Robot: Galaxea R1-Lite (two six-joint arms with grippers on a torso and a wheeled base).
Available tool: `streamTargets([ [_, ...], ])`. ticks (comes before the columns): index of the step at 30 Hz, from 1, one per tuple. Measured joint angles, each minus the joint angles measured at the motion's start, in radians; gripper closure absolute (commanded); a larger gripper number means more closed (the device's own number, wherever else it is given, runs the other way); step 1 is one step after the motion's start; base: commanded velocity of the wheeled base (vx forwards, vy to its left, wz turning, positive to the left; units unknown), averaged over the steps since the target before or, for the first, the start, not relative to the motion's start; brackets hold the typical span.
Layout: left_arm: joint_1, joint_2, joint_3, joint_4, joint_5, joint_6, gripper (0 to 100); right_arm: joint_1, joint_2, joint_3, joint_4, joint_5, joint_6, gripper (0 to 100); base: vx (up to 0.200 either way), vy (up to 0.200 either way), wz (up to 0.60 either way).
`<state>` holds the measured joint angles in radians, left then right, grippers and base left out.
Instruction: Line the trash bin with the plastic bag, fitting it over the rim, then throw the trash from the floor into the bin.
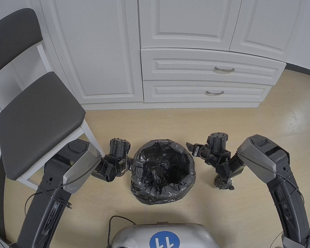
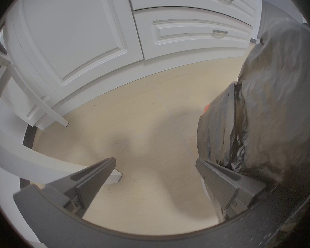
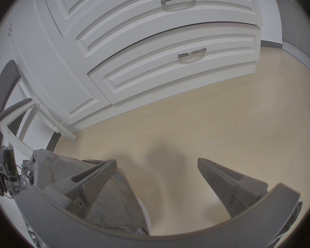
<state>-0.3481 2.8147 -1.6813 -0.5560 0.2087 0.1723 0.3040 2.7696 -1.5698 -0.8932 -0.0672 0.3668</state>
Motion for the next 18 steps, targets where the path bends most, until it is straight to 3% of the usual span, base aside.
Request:
streamTargets([
  [11, 0.02, -0.014, 0.008, 0.012, 0.01, -0.005, 0, -0.021, -0.08, 0.072, 0.004, 0.0, -0.01, 0, 0.0, 0.0, 0.0],
  [18, 0.038, -0.098, 0.196, -0.039, 0.012, -0.005, 0, -0.037, -0.184, 0.214, 0.002, 0.01, -0.09, 0, 0.0, 0.0, 0.0],
])
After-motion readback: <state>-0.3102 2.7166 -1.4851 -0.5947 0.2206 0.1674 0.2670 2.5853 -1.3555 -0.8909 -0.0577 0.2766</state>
